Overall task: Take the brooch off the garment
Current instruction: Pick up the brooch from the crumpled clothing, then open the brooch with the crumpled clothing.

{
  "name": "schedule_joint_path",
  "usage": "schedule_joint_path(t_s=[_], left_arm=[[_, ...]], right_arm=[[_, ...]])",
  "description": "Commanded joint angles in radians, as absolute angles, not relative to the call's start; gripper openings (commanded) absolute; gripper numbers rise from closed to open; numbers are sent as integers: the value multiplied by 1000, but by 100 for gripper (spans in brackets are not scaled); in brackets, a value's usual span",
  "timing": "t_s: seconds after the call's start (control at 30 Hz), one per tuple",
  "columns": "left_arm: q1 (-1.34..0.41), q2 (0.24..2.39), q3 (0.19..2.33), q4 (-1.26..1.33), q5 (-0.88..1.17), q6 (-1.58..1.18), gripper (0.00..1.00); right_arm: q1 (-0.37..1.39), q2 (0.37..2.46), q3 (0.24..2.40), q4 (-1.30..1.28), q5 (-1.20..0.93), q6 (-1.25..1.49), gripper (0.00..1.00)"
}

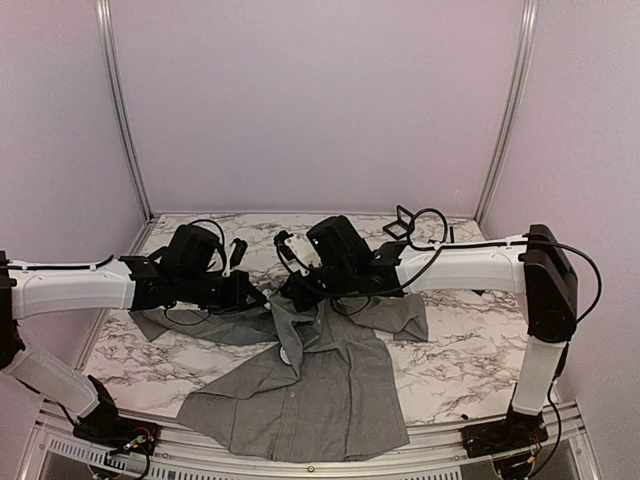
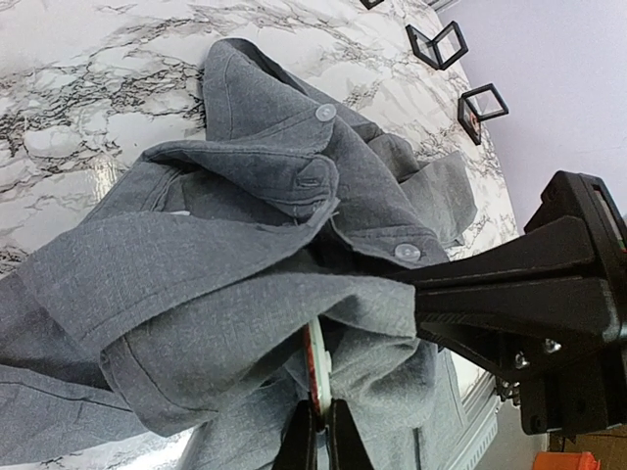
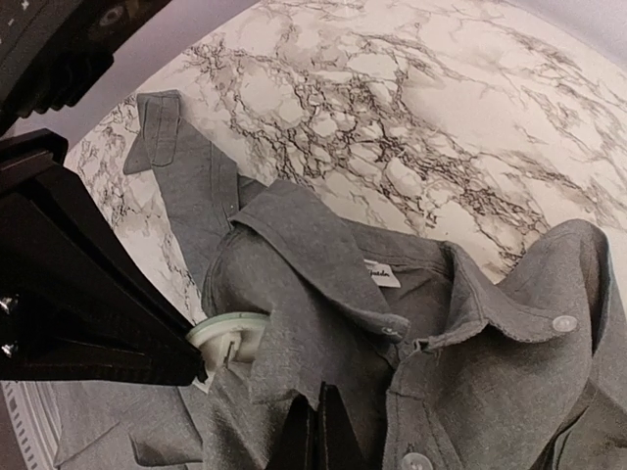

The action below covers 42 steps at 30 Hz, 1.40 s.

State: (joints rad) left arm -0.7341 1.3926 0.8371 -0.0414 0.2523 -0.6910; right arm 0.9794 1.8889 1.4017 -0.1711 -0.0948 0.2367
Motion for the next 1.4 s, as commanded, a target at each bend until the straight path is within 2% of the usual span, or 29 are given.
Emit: schedule_joint_path(t_s=[0.0, 0.27, 0.53, 0.87, 1.07, 1.37], left_arm=[[-735, 1385, 822, 37, 273, -653, 0], [-719, 1424, 852, 13, 355, -577, 0], [-658, 1495, 954, -141, 474, -481, 0], [-617, 1540, 1007, -168, 633, -434, 0], [-618, 1531, 943, 25, 689, -534, 0], [-634, 1539, 843, 322, 688, -673, 0]], right_arm=[[945, 1891, 1369, -131, -133, 286, 0], [898, 1882, 1341, -86, -190, 331, 0], [920, 1809, 1309, -87, -193, 302, 40], [953, 1787, 1245, -37, -218, 385, 62], [908, 1805, 1186, 90, -314, 492, 68], [826, 1806, 1057, 383, -487, 686, 69]])
